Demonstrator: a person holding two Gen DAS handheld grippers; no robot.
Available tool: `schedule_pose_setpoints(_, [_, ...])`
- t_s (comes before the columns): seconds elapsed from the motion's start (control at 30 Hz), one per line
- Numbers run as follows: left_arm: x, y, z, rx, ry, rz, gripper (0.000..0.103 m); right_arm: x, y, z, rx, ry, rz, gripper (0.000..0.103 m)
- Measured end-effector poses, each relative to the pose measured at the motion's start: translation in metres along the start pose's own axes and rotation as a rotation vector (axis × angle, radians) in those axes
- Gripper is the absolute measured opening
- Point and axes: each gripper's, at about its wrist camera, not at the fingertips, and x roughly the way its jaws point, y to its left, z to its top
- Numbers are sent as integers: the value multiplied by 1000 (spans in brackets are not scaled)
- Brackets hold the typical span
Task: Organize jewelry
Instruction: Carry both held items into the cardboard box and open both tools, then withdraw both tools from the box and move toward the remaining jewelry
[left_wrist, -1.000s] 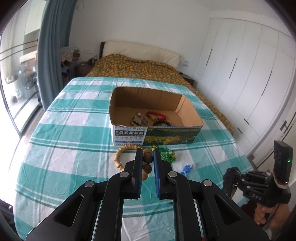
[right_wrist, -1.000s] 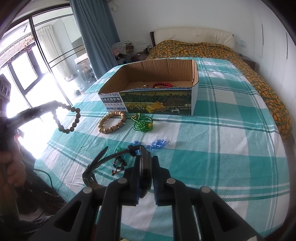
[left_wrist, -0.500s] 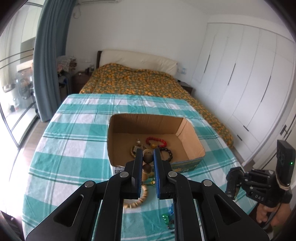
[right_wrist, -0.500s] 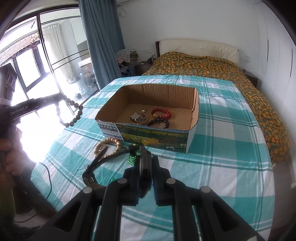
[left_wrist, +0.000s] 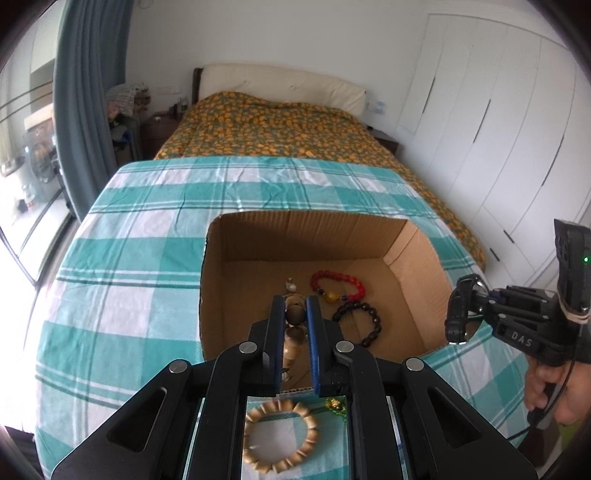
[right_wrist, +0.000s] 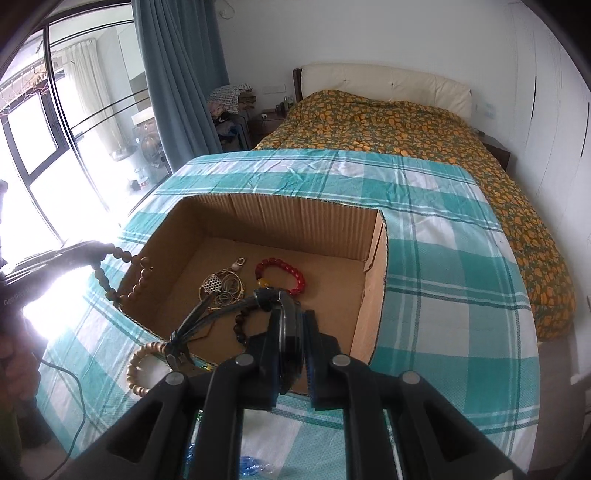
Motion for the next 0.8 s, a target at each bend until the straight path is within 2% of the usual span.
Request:
schedule_pose_setpoints(0.33, [44, 7, -6, 7, 71, 65, 12, 45, -7, 2, -25, 84, -66, 13])
schedule_pose_setpoints(0.37, [43, 8, -7, 8, 68, 84, 16, 46, -7, 2, -27, 89, -69, 19])
schedule_pose_setpoints(0.4, [41, 8, -8, 7, 65, 101, 37, 43, -6, 2, -23, 78, -69, 27])
schedule_pose_setpoints(0.43, [37, 9, -8, 2, 56, 114, 66, 37, -6, 1, -17, 57, -64, 43])
schedule_pose_setpoints(0.47, [30, 10, -10, -6, 33, 129, 78, 29, -5, 0, -13, 32, -57, 49])
schedule_pose_setpoints(0.5, [22, 10, -13, -12, 4, 146, 91, 21, -3, -1, -12, 12, -54, 49])
schedule_pose_setpoints(0.53, [14, 9, -15, -13, -21, 160, 95, 13, -1, -2, -12, -8, -51, 49])
schedule_pose_setpoints(0.6, [2, 7, -21, -7, -35, 170, 96, -7, 3, -8, -6, -55, -47, 50])
schedule_pose_setpoints(0.67, [-9, 5, -30, -8, -36, 175, 97, -26, 7, -19, 2, -99, -47, 54])
schedule_pose_setpoints(0.8, [-33, 5, -56, -19, -47, 174, 99, -60, 14, -53, -1, -180, -68, 58])
